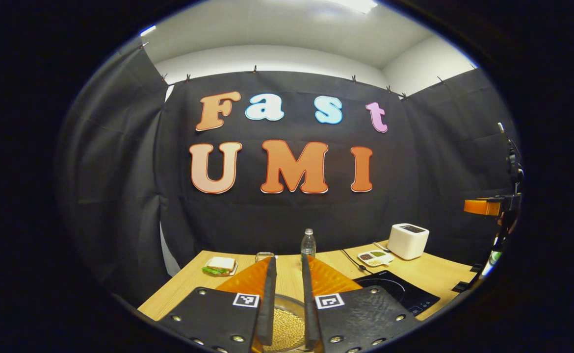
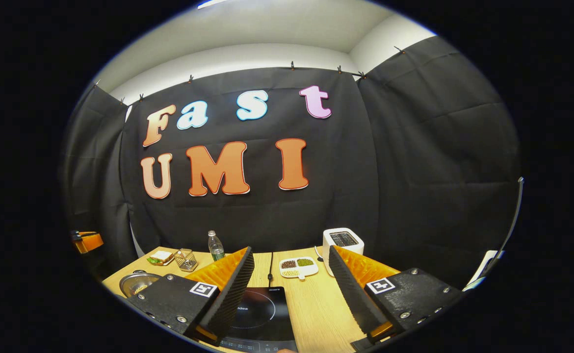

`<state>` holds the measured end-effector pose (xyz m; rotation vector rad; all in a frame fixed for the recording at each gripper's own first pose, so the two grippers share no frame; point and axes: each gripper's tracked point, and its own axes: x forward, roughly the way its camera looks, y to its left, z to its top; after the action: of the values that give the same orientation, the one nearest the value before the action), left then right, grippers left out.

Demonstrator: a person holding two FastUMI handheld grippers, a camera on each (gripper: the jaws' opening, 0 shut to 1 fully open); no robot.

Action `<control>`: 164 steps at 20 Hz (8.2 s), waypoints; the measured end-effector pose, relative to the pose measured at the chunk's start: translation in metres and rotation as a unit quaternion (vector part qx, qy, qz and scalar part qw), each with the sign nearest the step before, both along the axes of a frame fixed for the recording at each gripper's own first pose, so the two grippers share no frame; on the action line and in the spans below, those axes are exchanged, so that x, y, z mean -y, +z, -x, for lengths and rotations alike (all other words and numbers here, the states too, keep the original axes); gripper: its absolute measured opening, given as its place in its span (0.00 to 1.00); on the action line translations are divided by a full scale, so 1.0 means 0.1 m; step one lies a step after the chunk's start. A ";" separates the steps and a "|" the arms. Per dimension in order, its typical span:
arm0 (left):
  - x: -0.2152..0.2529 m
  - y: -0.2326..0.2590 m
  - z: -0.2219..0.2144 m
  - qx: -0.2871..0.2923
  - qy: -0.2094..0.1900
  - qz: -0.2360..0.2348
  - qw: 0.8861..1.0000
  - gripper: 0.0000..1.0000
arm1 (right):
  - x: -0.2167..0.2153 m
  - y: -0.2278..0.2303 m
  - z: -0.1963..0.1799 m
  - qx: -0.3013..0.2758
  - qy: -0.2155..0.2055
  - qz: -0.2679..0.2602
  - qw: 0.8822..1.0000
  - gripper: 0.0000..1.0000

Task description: First push the handle of the pot to place it horizontally, then grasp the pot with both hands and set it on the induction cooktop.

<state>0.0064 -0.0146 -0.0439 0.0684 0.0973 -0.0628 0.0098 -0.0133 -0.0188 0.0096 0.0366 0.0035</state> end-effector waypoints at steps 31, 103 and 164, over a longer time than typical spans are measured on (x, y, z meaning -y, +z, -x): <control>-0.11 -2.01 1.09 -0.264 -0.037 -0.018 0.964 0.03 | -0.06 -0.37 -0.05 -0.039 0.008 -0.006 0.999 1.00; 0.68 -2.93 -0.21 -0.301 -0.037 0.025 0.953 0.01 | 0.37 -0.98 -0.06 -0.097 -0.032 -0.007 0.995 0.95; -2.35 -2.66 -0.78 -0.253 0.057 -0.003 0.966 0.78 | -3.26 -2.91 -0.63 -0.297 0.094 0.025 0.950 0.95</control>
<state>0.0844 0.2205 -0.3098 0.0514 0.6131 0.0369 0.0731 0.3123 -0.3102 -0.0446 0.6422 0.1921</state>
